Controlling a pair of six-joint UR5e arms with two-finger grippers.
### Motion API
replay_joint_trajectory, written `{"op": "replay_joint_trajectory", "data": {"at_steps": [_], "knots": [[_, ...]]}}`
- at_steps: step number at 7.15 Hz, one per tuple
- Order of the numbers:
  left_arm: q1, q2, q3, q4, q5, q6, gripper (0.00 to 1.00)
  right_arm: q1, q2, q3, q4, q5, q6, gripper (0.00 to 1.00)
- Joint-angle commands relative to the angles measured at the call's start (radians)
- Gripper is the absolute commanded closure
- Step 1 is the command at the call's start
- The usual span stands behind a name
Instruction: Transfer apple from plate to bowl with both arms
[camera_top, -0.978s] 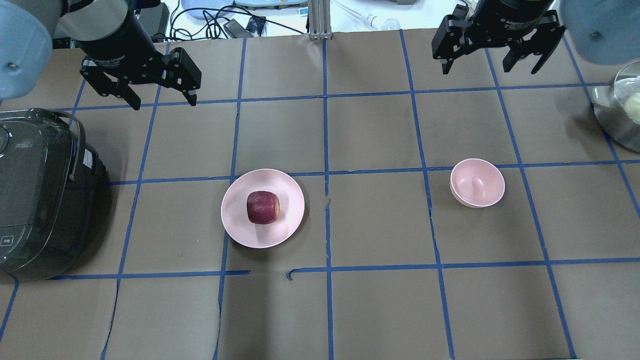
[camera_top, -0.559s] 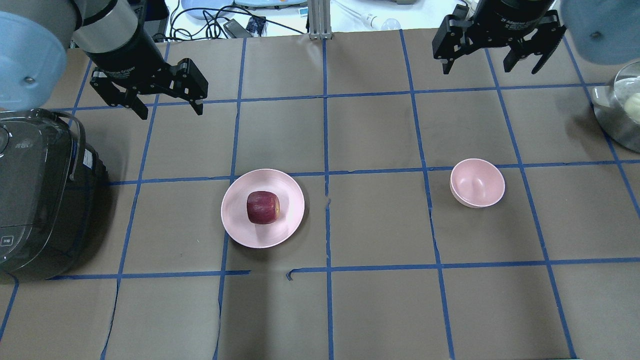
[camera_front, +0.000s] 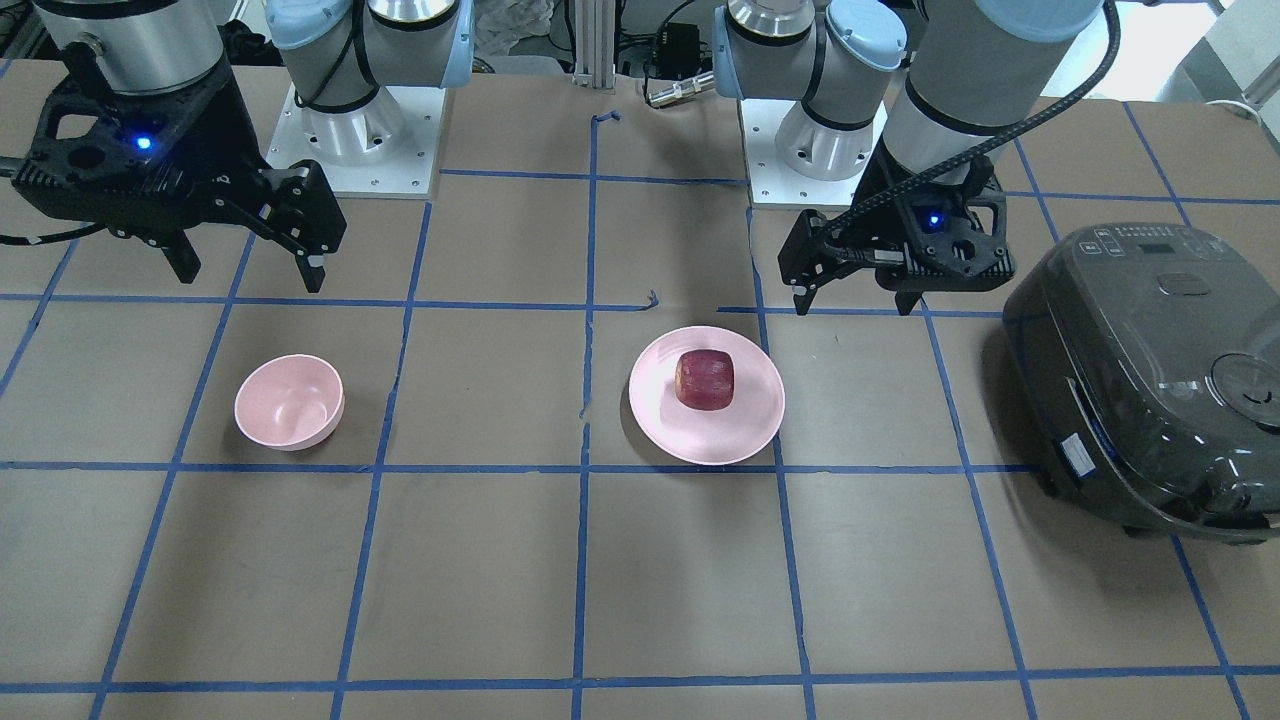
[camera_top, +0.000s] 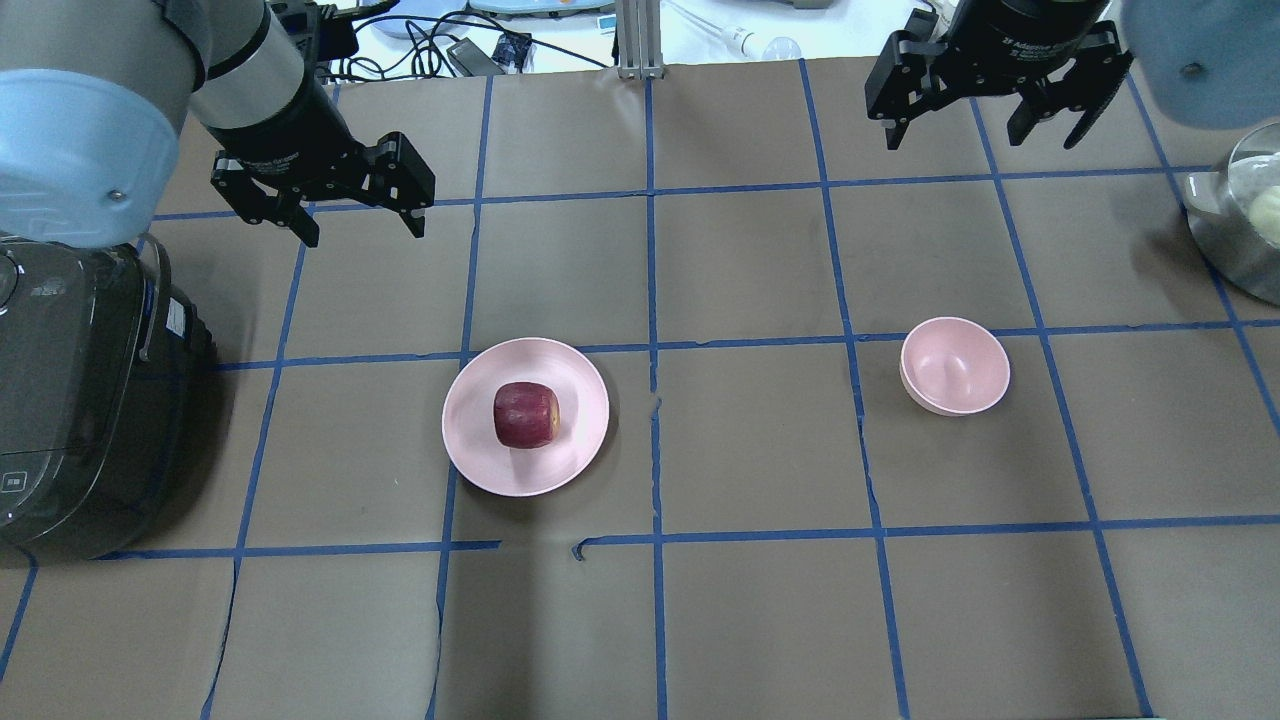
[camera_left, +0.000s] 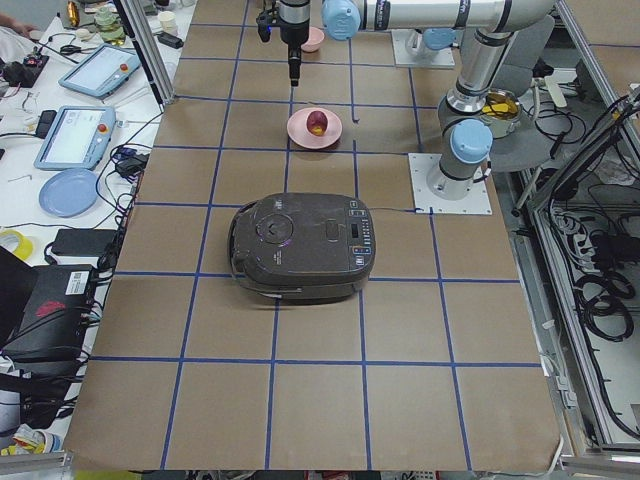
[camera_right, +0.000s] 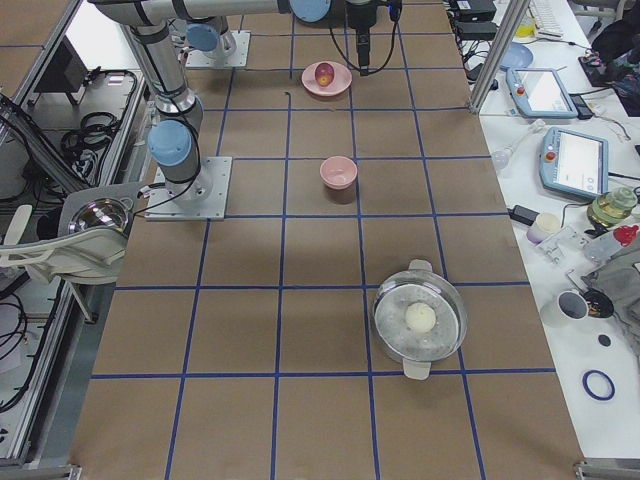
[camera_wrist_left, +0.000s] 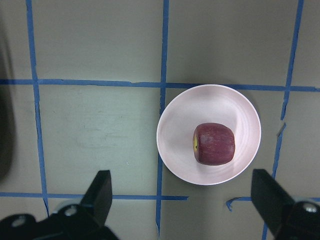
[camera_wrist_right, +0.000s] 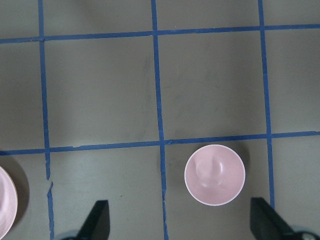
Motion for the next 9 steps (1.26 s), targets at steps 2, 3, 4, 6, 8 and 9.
{"op": "replay_joint_trajectory", "data": {"at_steps": [2, 3, 4, 6, 8, 9], "knots": [[-0.043, -0.031, -0.086, 0.064, 0.008, -0.049, 0.00, -0.050, 0.004, 0.030, 0.032, 0.000, -0.077, 0.00], [-0.053, -0.038, -0.108, 0.076, 0.007, -0.098, 0.00, -0.168, 0.004, 0.035, 0.076, 0.015, -0.196, 0.00], [-0.075, -0.054, -0.134, 0.090, 0.007, -0.108, 0.00, -0.237, 0.003, 0.090, 0.075, 0.015, -0.303, 0.00], [-0.109, -0.090, -0.235, 0.293, 0.007, -0.107, 0.00, -0.253, 0.000, 0.283, -0.083, 0.012, -0.378, 0.01], [-0.112, -0.095, -0.334, 0.367, 0.007, -0.091, 0.00, -0.308, 0.010, 0.535, -0.448, 0.020, -0.401, 0.02], [-0.117, -0.110, -0.335, 0.368, -0.001, -0.096, 0.00, -0.339, 0.041, 0.654, -0.615, 0.023, -0.415, 0.06]]}}
